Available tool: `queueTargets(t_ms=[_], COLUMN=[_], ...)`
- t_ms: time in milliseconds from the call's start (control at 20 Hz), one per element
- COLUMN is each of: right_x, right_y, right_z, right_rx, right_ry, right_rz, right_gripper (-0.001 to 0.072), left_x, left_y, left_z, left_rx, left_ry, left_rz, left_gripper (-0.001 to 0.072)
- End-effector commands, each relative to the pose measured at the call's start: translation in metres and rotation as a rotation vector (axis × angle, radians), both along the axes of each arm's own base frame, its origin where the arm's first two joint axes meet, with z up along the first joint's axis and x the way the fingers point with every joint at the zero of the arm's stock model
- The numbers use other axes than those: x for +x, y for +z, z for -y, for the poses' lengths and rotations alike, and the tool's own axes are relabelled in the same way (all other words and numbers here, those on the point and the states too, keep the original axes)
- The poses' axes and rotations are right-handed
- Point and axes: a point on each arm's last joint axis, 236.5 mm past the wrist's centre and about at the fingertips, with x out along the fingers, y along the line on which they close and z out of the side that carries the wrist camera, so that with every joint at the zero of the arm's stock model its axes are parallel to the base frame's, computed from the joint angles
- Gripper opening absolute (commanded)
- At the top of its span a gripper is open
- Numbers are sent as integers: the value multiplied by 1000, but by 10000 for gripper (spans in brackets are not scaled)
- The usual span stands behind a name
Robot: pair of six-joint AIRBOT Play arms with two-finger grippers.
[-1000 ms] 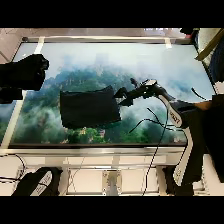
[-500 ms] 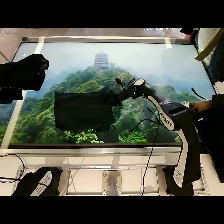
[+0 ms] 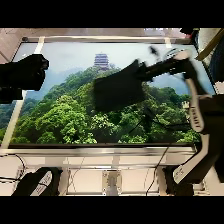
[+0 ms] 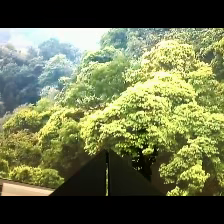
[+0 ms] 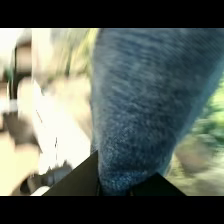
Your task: Fold the clothes and pants, and hang the long-sleeved shirts on hangers.
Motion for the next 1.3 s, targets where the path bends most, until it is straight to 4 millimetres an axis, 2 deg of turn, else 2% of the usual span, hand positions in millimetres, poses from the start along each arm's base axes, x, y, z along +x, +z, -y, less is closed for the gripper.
queueTargets(t_ms=[0, 100, 150, 250, 300, 400, 500, 550, 650, 800, 850, 900, 1000, 1050, 1150, 1200, 1250], right_x=[1, -14, -29, -73, -103, -171, -243, -273, -316, -370, -387, -395, -404, -407, -405, -392, -368], right_y=[63, 94, 110, 134, 138, 129, 103, 89, 56, 3, -7, -9, -5, 2, 30, 52, 78], right_z=[125, 206, 248, 321, 356, 415, 459, 478, 495, 505, 507, 508, 509, 512, 525, 531, 536], right_rx=[-56, -116, -146, -201, -243, -347, -446, -464, -457, -514, -548, -544, -520, -528, -566, -573, -558], right_ry=[-261, -443, -539, -709, -788, -926, -1046, -1130, -1225, -1292, -1300, -1334, -1393, -1413, -1491, -1511, -1533], right_rz=[101, 163, 192, 214, 200, 114, -60, -143, -301, -554, -627, -668, -696, -689, -635, -546, -407], right_gripper=[49, 49, 49, 49, 49, 49, 49, 50, 51, 52, 72, 173, 606, 666, 665, 665, 665], left_x=[0, 0, 0, 0, 0, 0, 0, 0, 0, 0, 1, 1, 2, 2, 2, 2, 2], left_y=[0, 0, 0, 0, 0, 0, -1, -1, -1, -1, -1, -1, -2, -2, -2, -2, -2], left_z=[0, -1, 0, 0, 0, 0, 0, 1, 1, 2, 5, 7, 10, 10, 10, 10, 10], left_rx=[1, 1, 0, 0, 0, -1, -3, -15, -37, -51, -63, -72, -84, -85, -84, -84, -84], left_ry=[1, 1, 1, 1, 1, 1, 2, 15, 45, 57, 51, 47, 42, 41, 42, 42, 41], left_rz=[-1, -1, -1, -1, -1, -1, -1, 3, 11, 15, 16, 17, 18, 18, 18, 18, 18], left_gripper=[21, 21, 21, 21, 21, 21, 21, 21, 21, 21, 21, 21, 21, 21, 21, 21, 21])
